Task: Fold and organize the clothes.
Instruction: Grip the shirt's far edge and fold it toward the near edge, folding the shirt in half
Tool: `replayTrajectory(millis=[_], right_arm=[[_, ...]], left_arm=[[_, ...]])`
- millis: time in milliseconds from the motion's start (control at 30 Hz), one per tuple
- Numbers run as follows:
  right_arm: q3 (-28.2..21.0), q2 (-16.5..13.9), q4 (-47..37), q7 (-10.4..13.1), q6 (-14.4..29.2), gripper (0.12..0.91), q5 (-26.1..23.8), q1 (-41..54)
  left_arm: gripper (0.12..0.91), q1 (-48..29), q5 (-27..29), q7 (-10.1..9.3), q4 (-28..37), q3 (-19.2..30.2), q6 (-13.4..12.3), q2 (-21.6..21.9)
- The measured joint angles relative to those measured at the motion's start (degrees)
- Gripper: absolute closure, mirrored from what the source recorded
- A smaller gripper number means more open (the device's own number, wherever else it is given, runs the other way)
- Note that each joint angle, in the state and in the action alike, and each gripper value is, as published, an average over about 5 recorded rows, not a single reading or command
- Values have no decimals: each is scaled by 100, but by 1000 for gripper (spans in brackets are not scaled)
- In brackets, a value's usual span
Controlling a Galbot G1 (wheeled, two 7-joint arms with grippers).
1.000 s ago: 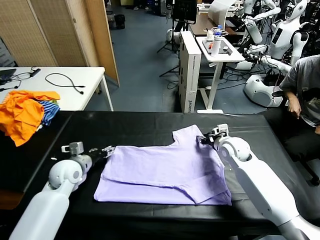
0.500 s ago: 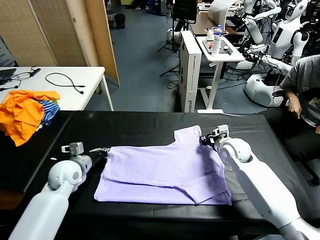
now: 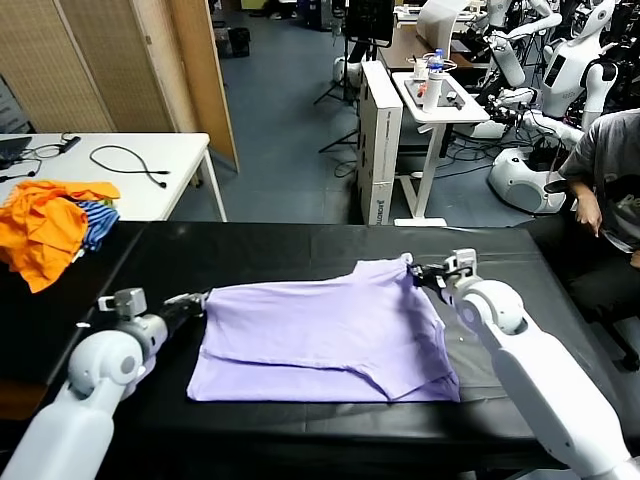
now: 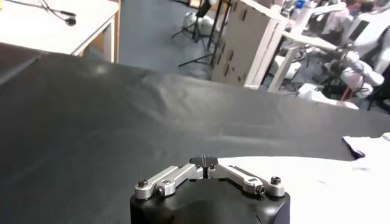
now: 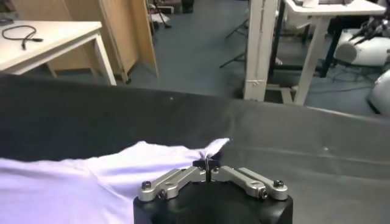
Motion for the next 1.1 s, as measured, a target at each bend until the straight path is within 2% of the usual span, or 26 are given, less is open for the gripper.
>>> replayTrajectory(millis=[300, 467, 633, 867, 1100], right_arm=[[745, -356, 1049, 14, -129, 886, -177, -1370], [977, -483, 1538, 128, -269, 886, -188, -1898], [1170, -599, 1939, 145, -268, 886, -225, -2328], [1382, -583, 2309, 139, -268, 886, -388, -2937], [1377, -415, 2453, 133, -266, 886, -624, -3454]], left_arm=[[884, 743, 180, 15, -649, -192, 21, -31], [884, 937, 272, 4, -741, -214, 34, -57], [884, 1025, 320, 10, -716, -247, 28, -81], [884, 1190, 391, 63, -739, -314, 17, -118], [884, 1389, 587, 93, -760, -336, 12, -225]])
